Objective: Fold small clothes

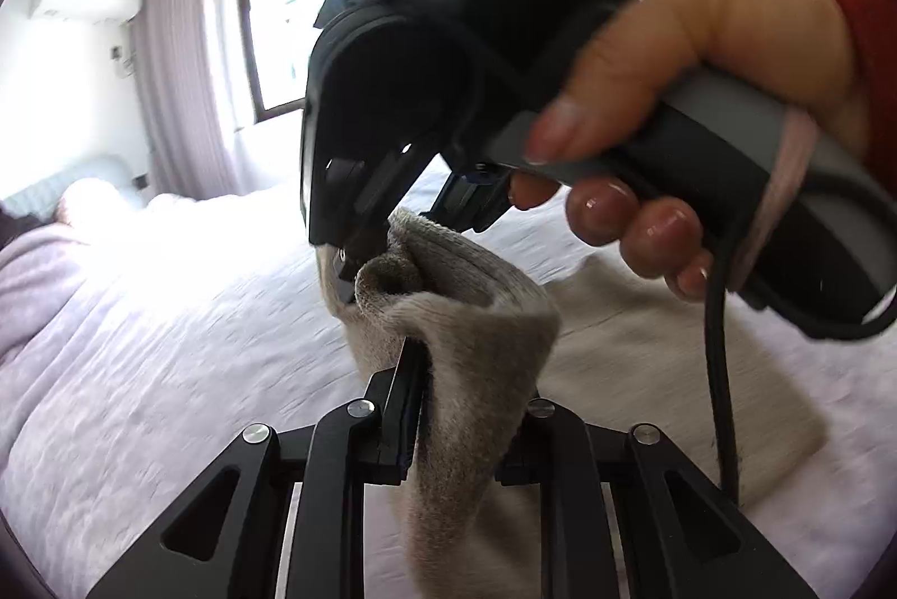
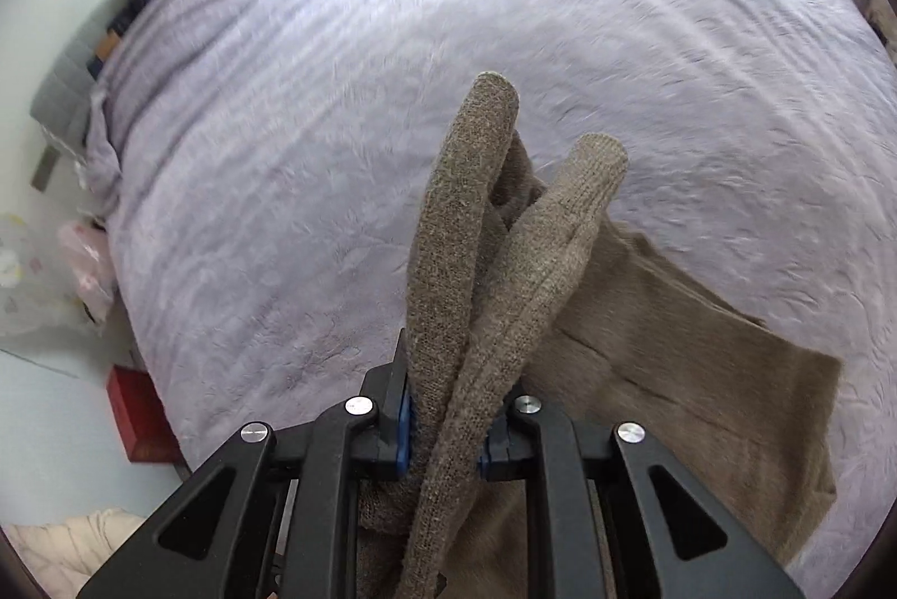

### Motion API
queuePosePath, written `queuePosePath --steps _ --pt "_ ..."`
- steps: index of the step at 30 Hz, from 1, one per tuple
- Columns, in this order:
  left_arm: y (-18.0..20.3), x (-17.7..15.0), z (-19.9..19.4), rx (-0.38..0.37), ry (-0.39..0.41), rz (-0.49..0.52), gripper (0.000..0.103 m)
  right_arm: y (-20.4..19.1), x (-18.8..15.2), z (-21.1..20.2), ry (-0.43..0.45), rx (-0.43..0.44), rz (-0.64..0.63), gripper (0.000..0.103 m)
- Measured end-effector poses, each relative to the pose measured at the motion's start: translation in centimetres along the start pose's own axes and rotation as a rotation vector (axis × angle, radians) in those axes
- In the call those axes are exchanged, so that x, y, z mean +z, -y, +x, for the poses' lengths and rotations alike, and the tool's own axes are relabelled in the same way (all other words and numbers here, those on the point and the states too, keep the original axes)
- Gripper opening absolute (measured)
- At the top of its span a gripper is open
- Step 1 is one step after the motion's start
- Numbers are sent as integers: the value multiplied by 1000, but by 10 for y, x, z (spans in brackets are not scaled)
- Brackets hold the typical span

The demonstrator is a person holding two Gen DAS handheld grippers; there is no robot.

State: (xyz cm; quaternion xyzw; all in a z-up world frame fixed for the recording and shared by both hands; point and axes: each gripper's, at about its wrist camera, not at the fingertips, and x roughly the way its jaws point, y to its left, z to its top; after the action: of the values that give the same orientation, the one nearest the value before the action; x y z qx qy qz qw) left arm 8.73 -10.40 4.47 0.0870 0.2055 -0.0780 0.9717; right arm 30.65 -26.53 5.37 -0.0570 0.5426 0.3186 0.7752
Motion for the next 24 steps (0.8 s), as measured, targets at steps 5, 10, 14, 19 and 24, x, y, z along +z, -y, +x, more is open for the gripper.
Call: queuePosePath --steps 5,10,14,19,24 --pt "68 17 -11 -111 20 92 21 69 -55 -74 150 17 136 18" --pt "131 -3 6 -198 -78 182 21 149 -126 -82 204 58 307 18" --pt "156 -28 29 -207 -201 219 21 202 -174 -50 220 107 463 19" --pt "160 -34 30 -216 -227 232 23 219 -196 -34 285 173 529 21" --pt "130 -35 2 -247 -181 183 84 224 -205 -51 290 141 543 29"
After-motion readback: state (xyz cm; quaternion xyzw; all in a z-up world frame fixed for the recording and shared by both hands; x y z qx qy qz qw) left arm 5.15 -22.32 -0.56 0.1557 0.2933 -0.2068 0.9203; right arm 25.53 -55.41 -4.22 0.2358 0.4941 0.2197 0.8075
